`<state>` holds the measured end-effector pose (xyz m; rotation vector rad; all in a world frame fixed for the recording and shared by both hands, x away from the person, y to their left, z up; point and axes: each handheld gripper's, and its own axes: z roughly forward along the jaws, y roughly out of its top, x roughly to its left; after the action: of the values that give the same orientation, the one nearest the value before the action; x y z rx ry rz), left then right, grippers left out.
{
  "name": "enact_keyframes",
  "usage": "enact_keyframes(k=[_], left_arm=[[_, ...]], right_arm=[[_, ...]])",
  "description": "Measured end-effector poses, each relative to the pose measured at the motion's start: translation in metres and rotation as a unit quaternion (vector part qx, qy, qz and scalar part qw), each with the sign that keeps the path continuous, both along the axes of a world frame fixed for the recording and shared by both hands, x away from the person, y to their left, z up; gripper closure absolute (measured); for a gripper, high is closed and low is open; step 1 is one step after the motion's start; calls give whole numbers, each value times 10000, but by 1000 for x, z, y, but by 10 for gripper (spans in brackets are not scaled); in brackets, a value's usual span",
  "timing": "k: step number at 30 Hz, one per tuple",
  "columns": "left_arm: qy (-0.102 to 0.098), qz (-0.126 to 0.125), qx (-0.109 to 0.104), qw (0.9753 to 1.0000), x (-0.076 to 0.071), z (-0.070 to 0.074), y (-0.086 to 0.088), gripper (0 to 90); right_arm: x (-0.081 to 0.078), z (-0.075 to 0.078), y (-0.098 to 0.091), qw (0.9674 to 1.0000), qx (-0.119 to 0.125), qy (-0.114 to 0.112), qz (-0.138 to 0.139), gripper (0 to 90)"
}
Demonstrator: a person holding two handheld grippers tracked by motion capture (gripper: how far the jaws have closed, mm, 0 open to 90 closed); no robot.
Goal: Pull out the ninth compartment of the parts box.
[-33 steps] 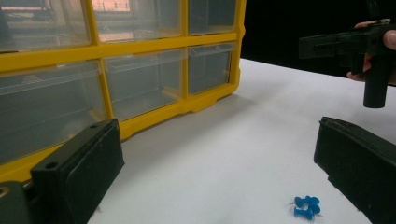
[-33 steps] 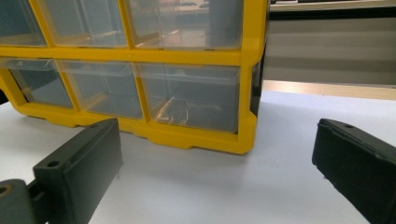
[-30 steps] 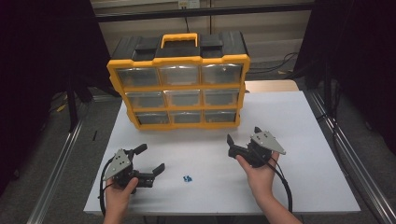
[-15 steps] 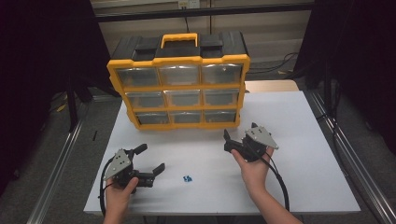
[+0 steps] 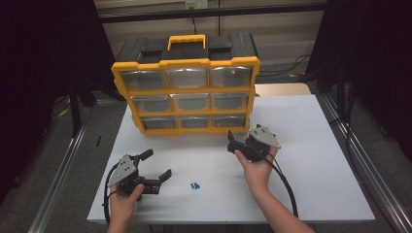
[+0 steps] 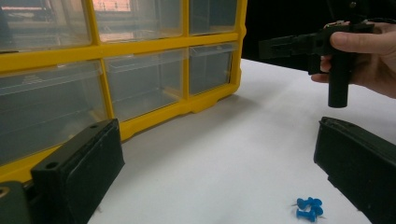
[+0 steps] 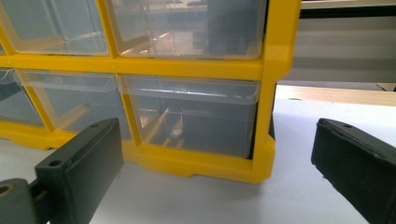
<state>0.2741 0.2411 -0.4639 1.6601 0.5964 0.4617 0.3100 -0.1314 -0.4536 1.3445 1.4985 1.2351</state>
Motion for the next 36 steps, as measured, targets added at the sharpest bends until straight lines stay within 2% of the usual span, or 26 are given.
enact_keyframes(k=[1, 3, 4, 5, 8, 10, 11, 14, 15, 16, 19, 21, 22, 26, 27, 29, 30, 33, 34, 35, 36], left_arm=[[-49, -29, 119, 9999, 1, 0, 2, 14], [6, 17, -151, 9999, 0, 0, -2, 14], [-35, -14, 28, 10000, 1, 0, 1, 14], [11, 89, 28, 10000, 0, 0, 0, 14], [39, 119, -99, 9999, -1, 0, -2, 14], [31, 67, -47, 10000, 0, 0, -1, 14], [35, -36, -131, 9999, 1, -1, -1, 14], [36, -34, -125, 9999, 1, -1, -1, 14], [-9, -71, 28, 10000, 2, 0, 1, 14], [-11, -52, 67, 10000, 1, 0, 1, 14], [0, -38, 14, 10000, 1, 0, 0, 14], [-23, -62, 102, 9999, 2, 0, 1, 14], [-1, -45, 45, 10000, 1, 0, 1, 14], [3, -69, 30, 10000, 2, -1, 1, 14], [-5, 74, 136, 9999, 1, 0, 1, 14], [31, 36, 27, 10000, 1, 0, 0, 14], [-46, -93, 136, 9999, 3, 0, 2, 14], [-38, -89, 114, 9999, 3, 0, 2, 14], [-39, -90, 107, 9999, 3, -1, 2, 14], [-39, -90, 107, 9999, 3, -1, 2, 14], [-35, -89, 105, 9999, 3, -1, 2, 14]], right_arm=[[2, 0, 1, 10000, -11, -21, -9, 16], [5, 0, 2, 10000, -11, -23, 19, 16], [8, 0, 3, 10000, -53, -17, 28, 20], [10, -1, 4, 10000, -53, -53, 6, 22], [13, -2, 4, 9999, -88, -67, 17, 24], [17, -5, 5, 9999, -129, -48, -11, 25], [18, -6, 5, 9999, -109, -38, -27, 25], [20, -7, 4, 9999, -112, -28, -66, 25], [21, -7, 4, 9999, -107, -23, -21, 25], [22, -8, 4, 9999, -96, -19, -54, 25], [24, -6, 7, 9998, -169, 10, -87, 20], [26, -4, 8, 9999, -115, -23, -69, 19], [27, -2, 10, 9999, -75, -15, -84, 19], [30, 0, 13, 9999, -88, -65, -41, 23], [31, 0, 14, 9999, -64, -69, -65, 23], [33, 1, 15, 9999, -112, -30, -52, 19], [35, 1, 16, 9998, -164, -54, -80, 19], [37, 2, 17, 9998, -177, -99, -17, 20], [38, 4, 19, 9993, -345, -132, -89, 21], [38, 4, 19, 9993, -345, -132, -89, 21], [39, 3, 20, 9986, -496, -178, -35, 21]])
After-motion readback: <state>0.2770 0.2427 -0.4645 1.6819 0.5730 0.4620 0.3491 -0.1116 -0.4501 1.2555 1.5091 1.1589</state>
